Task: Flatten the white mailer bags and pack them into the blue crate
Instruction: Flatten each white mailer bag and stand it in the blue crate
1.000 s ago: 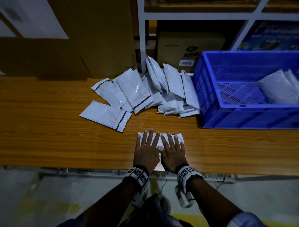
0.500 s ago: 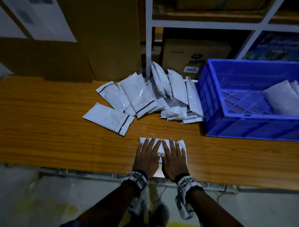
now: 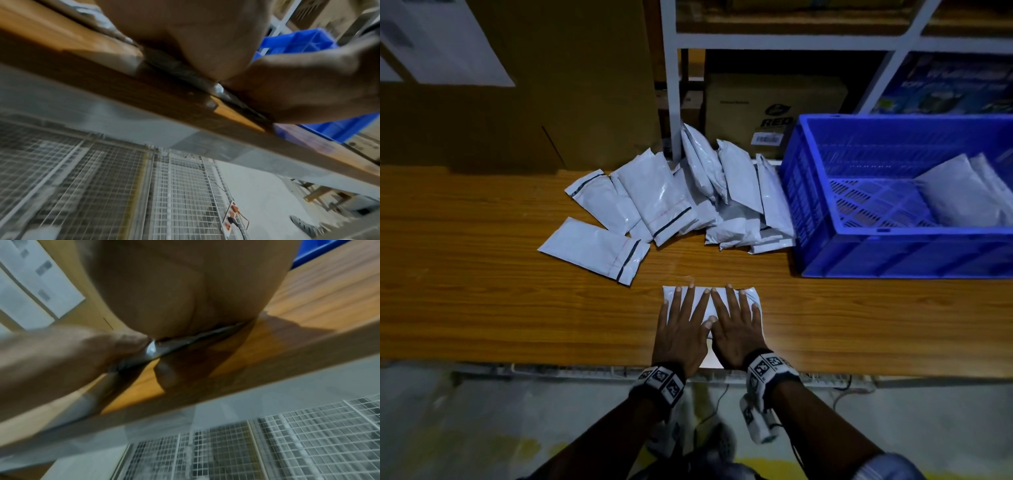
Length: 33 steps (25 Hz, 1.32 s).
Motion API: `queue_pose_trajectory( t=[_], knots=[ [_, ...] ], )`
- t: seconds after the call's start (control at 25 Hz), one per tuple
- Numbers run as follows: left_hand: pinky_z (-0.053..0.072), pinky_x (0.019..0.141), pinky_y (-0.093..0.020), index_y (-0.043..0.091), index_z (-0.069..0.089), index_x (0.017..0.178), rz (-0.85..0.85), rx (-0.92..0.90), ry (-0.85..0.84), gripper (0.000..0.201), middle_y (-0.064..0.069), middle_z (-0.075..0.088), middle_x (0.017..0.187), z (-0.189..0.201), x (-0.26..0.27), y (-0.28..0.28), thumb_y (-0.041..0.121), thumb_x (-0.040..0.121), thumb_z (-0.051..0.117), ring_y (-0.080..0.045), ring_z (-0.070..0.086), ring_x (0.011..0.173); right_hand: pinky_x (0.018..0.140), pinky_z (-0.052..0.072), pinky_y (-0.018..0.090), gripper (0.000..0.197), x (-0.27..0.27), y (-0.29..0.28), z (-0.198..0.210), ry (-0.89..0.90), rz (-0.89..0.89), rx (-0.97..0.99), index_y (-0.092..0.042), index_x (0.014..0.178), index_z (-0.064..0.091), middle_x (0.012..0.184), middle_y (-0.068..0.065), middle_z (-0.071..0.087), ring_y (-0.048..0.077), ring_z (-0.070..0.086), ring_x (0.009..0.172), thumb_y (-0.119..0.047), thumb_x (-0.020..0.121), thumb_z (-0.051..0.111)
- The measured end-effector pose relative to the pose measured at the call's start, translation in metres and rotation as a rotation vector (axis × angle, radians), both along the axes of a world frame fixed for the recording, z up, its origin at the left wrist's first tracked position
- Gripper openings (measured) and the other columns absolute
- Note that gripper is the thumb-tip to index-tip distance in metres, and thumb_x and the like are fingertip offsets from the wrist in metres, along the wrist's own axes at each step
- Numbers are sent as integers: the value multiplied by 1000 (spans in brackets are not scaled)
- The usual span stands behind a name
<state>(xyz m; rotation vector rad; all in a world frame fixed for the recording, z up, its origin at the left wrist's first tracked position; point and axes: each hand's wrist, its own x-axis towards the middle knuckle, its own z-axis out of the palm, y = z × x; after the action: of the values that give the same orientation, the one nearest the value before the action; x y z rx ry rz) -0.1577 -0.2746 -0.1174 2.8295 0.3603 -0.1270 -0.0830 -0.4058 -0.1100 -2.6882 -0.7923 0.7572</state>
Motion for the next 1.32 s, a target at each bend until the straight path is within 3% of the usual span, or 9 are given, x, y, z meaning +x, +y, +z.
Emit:
queue_pose_trajectory(
  t=[0.08, 0.24, 0.36, 0.6, 0.8, 0.96, 1.08, 1.32],
  knots=[
    [-1, 123, -47, 37, -9, 156, 2, -13, 19, 55, 4, -13, 167, 2, -1, 0, 50, 104, 1, -17, -17, 152, 119, -13, 51, 63, 2, -3, 0, 32, 47, -19, -38, 152, -19, 155, -5, -38, 22, -35, 143, -40, 99, 16],
    [-2, 124, -42, 36, -2, 158, 20, -23, 39, 58, 5, -4, 168, 9, 2, 1, 40, 107, 25, -18, -7, 154, 118, -16, 49, 59, -1, -7, 14, -88, 24, 53, -37, 154, -12, 156, -6, -33, 21, -34, 142, -43, 102, 14],
    [-1, 124, -42, 35, 2, 159, 20, -26, 35, 60, 4, 0, 168, 9, 1, 3, 36, 106, 31, -18, -5, 154, 119, -13, 46, 56, -8, -5, 15, -99, -10, 88, -39, 154, -10, 158, -7, -28, 20, -29, 145, -45, 103, 10],
    [-4, 123, -44, 33, -7, 158, -17, -20, 30, 60, 3, -17, 166, 5, -1, 3, 45, 105, 21, -19, -17, 153, 120, -9, 46, 57, -14, -1, -2, -175, -47, 69, -38, 155, -10, 162, -4, -23, 21, -24, 148, -41, 102, 13],
    [-9, 122, -43, 36, -17, 154, -90, -27, 55, 64, 4, -21, 165, 6, 0, 12, 57, 98, 7, -16, -23, 151, 120, -12, 47, 58, -9, 1, 2, -126, -39, 41, -37, 154, -13, 159, -4, -28, 21, -27, 146, -40, 103, 15],
    [-8, 124, -43, 33, -10, 157, -75, 2, 30, 62, 4, -16, 166, 9, -4, 14, 51, 101, 7, -16, -21, 152, 118, -16, 45, 57, -7, -1, 2, -68, -25, 54, -37, 154, -15, 158, -5, -31, 22, -28, 146, -45, 103, 9],
    [-4, 125, -45, 33, -9, 158, -32, -22, 40, 61, 4, -17, 166, 9, -4, 10, 44, 105, 19, -17, -20, 152, 118, -17, 44, 57, -5, -4, 8, -45, -7, 73, -38, 154, -14, 157, -6, -32, 21, -29, 146, -48, 103, 10],
    [-3, 124, -42, 34, -4, 159, -9, -18, 46, 62, 5, -4, 168, 11, -3, 9, 43, 106, 27, -18, -9, 154, 117, -18, 45, 55, -6, -4, 21, -172, 3, 103, -41, 154, -11, 158, -7, -32, 21, -33, 144, -48, 103, 10]
  ],
)
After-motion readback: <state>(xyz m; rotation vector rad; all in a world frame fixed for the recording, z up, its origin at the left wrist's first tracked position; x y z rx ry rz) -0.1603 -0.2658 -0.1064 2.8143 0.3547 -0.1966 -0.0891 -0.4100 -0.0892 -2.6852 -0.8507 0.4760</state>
